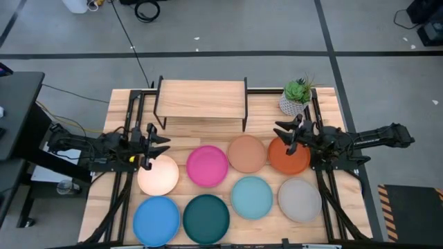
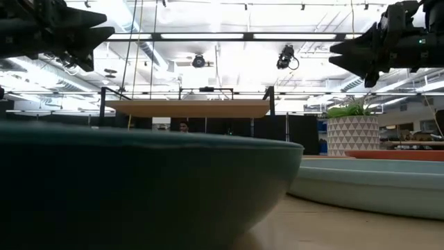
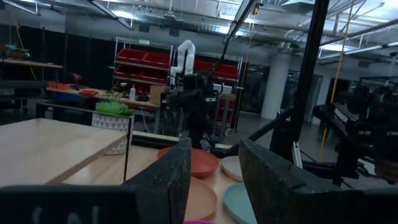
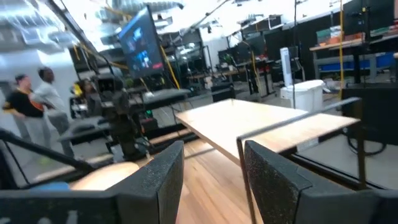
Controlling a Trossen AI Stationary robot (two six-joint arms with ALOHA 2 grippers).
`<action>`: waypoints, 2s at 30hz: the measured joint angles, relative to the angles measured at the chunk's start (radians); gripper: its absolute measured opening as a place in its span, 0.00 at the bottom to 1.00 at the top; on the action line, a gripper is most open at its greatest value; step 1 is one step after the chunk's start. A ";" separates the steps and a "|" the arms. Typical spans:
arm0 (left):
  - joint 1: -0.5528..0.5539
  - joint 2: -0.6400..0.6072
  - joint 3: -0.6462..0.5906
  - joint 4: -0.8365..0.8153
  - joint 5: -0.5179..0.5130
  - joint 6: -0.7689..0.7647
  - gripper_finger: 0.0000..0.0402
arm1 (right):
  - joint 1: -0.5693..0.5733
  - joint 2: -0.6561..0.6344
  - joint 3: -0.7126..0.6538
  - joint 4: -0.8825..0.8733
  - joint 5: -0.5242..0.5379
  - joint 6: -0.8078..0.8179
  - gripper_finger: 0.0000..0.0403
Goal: Place and stack plates onto a shelf
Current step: Put the dark orange plate on the shelf
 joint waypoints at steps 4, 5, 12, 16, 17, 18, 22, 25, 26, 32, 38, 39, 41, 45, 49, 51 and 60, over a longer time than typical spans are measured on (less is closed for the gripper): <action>0.000 0.002 0.001 0.031 0.035 -0.029 0.35 | -0.010 0.022 0.090 -0.154 -0.080 0.070 0.43; 0.000 0.002 0.003 0.025 0.038 -0.033 0.35 | -0.012 0.037 0.139 -0.252 -0.083 0.077 0.42; 0.000 0.007 0.062 -0.055 0.038 -0.080 0.35 | -0.019 0.250 0.423 -0.767 -0.081 0.107 0.39; 0.000 0.007 0.127 -0.209 0.031 -0.090 0.35 | -0.025 0.391 0.528 -0.983 -0.086 0.108 0.39; 0.000 0.007 0.146 -0.258 0.017 -0.090 0.35 | -0.030 0.427 0.552 -1.028 -0.093 0.108 0.39; 0.000 0.007 0.162 -0.304 -0.003 -0.089 0.35 | -0.036 0.469 0.578 -1.066 -0.109 0.108 0.39; 0.000 0.007 0.195 -0.371 -0.082 -0.077 0.35 | -0.062 0.631 0.661 -1.194 -0.153 0.090 0.39; 0.000 0.007 0.210 -0.374 -0.093 -0.054 0.35 | -0.085 0.737 0.712 -1.268 -0.153 0.022 0.39; 0.000 0.007 0.215 -0.376 -0.093 -0.051 0.35 | -0.098 0.773 0.724 -1.297 -0.156 -0.002 0.39; 0.000 0.007 0.227 -0.390 -0.093 -0.023 0.35 | -0.198 0.947 0.806 -1.466 -0.209 -0.148 0.39; 0.000 0.007 0.228 -0.413 -0.098 -0.004 0.35 | -0.296 0.988 0.845 -1.624 -0.235 -0.102 0.39; 0.000 0.007 0.228 -0.420 -0.097 -0.004 0.35 | -0.316 0.982 0.842 -1.638 -0.246 -0.074 0.39; 0.000 0.007 0.228 -0.431 -0.098 -0.003 0.35 | -0.357 0.967 0.824 -1.656 -0.258 -0.035 0.39; 0.000 0.007 0.228 -0.436 -0.098 0.024 0.35 | -0.423 0.949 0.800 -1.661 -0.257 -0.031 0.39; 0.000 0.007 0.228 -0.436 -0.098 0.042 0.35 | -0.486 0.959 0.797 -1.656 -0.243 -0.096 0.39; 0.000 0.007 0.228 -0.436 -0.098 0.045 0.35 | -0.520 0.971 0.797 -1.645 -0.237 -0.136 0.39; 0.000 0.007 0.228 -0.441 -0.098 0.060 0.35 | -0.587 1.056 0.797 -1.619 -0.331 -0.279 0.39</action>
